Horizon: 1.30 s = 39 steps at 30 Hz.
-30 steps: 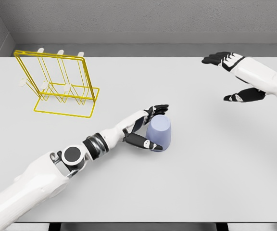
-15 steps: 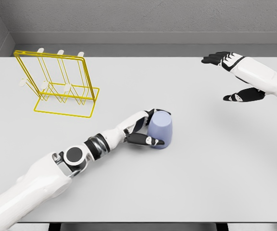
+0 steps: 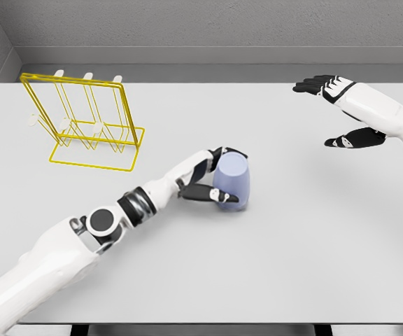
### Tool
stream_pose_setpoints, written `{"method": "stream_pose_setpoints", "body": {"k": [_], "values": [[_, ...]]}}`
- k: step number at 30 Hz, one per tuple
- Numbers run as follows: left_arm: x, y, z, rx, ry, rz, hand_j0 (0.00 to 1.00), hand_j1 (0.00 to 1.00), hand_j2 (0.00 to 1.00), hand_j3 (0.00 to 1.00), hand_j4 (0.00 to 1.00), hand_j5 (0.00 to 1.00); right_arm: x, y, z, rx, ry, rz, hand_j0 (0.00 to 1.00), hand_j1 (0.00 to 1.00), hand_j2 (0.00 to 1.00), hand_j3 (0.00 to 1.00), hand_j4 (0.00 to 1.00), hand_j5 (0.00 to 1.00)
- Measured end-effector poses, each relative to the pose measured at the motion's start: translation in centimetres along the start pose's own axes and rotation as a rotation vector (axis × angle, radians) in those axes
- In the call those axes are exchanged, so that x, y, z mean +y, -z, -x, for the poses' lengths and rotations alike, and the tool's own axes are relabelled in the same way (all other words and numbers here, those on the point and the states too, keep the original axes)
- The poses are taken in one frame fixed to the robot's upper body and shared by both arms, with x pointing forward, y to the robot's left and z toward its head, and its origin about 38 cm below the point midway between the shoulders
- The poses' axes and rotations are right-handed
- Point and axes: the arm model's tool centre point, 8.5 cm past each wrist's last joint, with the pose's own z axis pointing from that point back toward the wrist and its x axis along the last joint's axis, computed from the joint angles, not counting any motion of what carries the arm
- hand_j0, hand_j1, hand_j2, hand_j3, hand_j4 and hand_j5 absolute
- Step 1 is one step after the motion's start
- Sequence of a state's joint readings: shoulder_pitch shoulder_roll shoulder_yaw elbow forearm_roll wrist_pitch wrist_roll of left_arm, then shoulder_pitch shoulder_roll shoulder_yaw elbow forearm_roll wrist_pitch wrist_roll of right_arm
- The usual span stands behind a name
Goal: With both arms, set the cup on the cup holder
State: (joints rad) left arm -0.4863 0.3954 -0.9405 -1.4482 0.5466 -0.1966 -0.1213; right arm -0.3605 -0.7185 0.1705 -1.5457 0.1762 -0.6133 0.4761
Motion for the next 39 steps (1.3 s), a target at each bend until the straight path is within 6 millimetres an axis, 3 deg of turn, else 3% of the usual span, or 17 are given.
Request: {"method": "stream_pose_setpoints", "body": {"k": [27, 39], "values": [[7.7, -6.2, -6.9, -0.139, 0.193, -0.11, 0.66, 0.66, 0.66, 0.66, 0.66, 0.66, 0.0, 0.2, -0.1, -0.006, 0.001, 0.006, 1.0, 1.0, 1.0, 1.0, 1.0, 1.0], [8.4, -9.7, -8.9, -0.187, 0.256, -0.113, 0.66, 0.66, 0.66, 0.66, 0.66, 0.66, 0.0, 0.3, -0.2, -0.009, 0.002, 0.008, 1.0, 1.0, 1.0, 1.0, 1.0, 1.0]]}}
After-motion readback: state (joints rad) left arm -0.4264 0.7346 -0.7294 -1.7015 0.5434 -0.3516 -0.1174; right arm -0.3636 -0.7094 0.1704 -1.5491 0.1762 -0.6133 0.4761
